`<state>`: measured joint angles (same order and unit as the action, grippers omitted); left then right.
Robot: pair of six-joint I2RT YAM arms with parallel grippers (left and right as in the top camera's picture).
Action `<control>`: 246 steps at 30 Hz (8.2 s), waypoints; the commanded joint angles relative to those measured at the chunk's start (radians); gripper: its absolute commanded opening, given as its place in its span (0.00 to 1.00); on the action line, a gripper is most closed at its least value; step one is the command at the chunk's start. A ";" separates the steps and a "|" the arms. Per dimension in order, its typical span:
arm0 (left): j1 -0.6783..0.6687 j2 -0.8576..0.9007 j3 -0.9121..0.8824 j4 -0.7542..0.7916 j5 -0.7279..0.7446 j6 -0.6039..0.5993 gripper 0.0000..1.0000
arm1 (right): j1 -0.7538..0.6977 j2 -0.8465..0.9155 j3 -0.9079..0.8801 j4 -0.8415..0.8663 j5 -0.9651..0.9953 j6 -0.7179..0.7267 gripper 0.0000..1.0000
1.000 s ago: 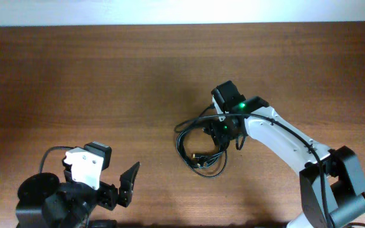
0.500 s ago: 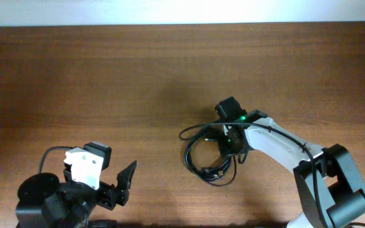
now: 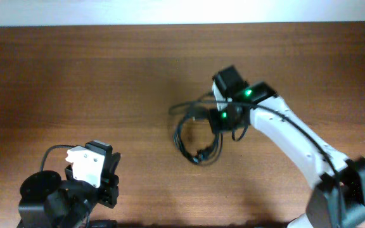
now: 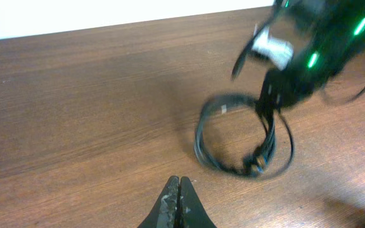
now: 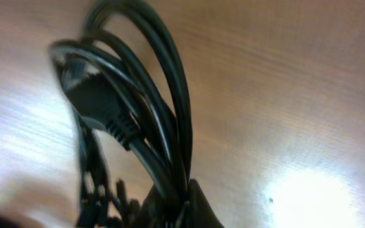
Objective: Untangle cables
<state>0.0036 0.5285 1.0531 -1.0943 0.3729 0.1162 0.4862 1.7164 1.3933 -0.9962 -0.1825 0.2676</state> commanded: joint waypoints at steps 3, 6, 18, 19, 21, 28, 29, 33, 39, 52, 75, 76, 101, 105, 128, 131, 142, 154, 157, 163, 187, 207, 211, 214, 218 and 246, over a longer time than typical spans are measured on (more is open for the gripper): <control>0.006 0.000 -0.053 0.024 -0.002 0.006 0.00 | 0.028 -0.067 0.287 -0.159 -0.021 -0.051 0.04; 0.006 0.000 -0.089 0.074 0.027 0.006 0.00 | 0.104 -0.068 0.390 -0.225 -0.019 -0.077 0.04; 0.006 0.001 -0.244 0.392 0.375 0.227 0.00 | 0.266 -0.124 0.620 -0.330 0.195 -0.077 0.04; 0.006 0.001 -0.261 0.423 0.375 0.254 0.00 | 0.266 -0.134 0.620 -0.338 0.195 -0.077 0.04; 0.006 0.011 -0.313 0.512 0.376 0.328 0.00 | 0.267 -0.159 0.620 -0.355 0.195 -0.077 0.04; 0.006 0.193 -0.376 0.731 0.551 0.328 0.00 | 0.381 -0.212 0.620 -0.361 0.196 -0.077 0.04; 0.006 0.229 -0.376 0.748 0.595 0.328 0.00 | 0.396 -0.211 0.620 -0.361 0.196 -0.077 0.04; 0.006 0.345 -0.376 0.768 0.716 0.327 0.00 | 0.419 -0.211 0.620 -0.362 0.206 -0.076 0.04; 0.006 0.368 -0.375 0.764 0.758 0.297 0.00 | 0.418 -0.211 0.620 -0.401 0.285 -0.076 0.04; 0.006 0.364 -0.375 0.750 0.703 0.274 0.99 | 0.417 -0.209 0.619 -0.461 0.426 -0.061 0.69; -0.430 1.015 -0.379 1.105 -0.034 0.370 0.63 | 0.417 -0.201 0.619 -0.702 0.740 0.395 0.82; -0.426 1.020 -0.378 1.129 -0.059 0.344 0.63 | 0.417 -0.201 0.619 -0.702 0.741 0.396 0.81; -0.353 0.561 -0.315 1.174 -0.059 0.206 0.00 | 0.417 -0.205 0.486 -0.694 0.880 0.497 0.04; -0.353 0.515 -0.315 1.160 -0.002 0.206 0.00 | 0.417 -0.205 0.300 -0.569 0.847 0.496 0.04; -0.328 0.475 -0.315 0.985 -0.396 0.213 0.45 | 0.051 -0.104 0.085 0.140 0.487 0.106 0.47; -0.328 0.475 -0.315 0.985 -0.396 0.190 0.79 | 0.023 -0.104 0.085 0.124 0.401 0.106 0.47; -0.052 0.475 -0.315 0.972 -0.544 -0.045 0.75 | 0.093 -0.057 -0.091 0.062 0.084 -0.164 0.50; 0.024 0.475 -0.315 0.928 -0.515 -0.105 0.80 | 0.359 0.116 -0.106 0.229 0.080 -0.288 0.42; 0.024 0.476 -0.315 0.927 -0.515 -0.105 0.82 | 0.358 0.138 -0.105 0.427 0.081 -0.247 0.32; 0.024 0.477 -0.315 0.928 -0.491 -0.105 0.82 | 0.359 0.159 -0.105 0.641 0.030 -0.115 0.32; 0.246 0.478 -0.315 1.033 -0.323 -0.196 0.76 | 0.358 0.385 -0.105 0.780 -0.044 -0.120 0.23; 0.246 0.478 -0.315 0.980 0.017 -0.195 0.75 | 0.343 0.268 0.473 0.039 0.245 -0.290 0.04; 0.246 0.478 -0.315 0.900 0.264 -0.185 0.75 | 0.275 0.268 0.595 -0.072 0.448 -0.205 0.04; 0.227 0.478 -0.315 0.819 0.402 -0.164 0.77 | 0.187 0.253 0.790 -0.165 0.389 -0.178 0.04; 0.055 0.480 -0.315 0.823 0.522 0.018 0.74 | 0.217 0.249 1.075 -0.279 0.264 -0.239 0.04; -0.024 0.617 -0.315 1.228 0.364 0.124 0.00 | 0.436 0.196 1.198 -0.512 0.378 -0.294 0.04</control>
<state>-0.0441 1.1400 0.7349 0.1474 0.7433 0.2398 0.9134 1.9583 2.5694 -1.5101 0.1432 -0.0269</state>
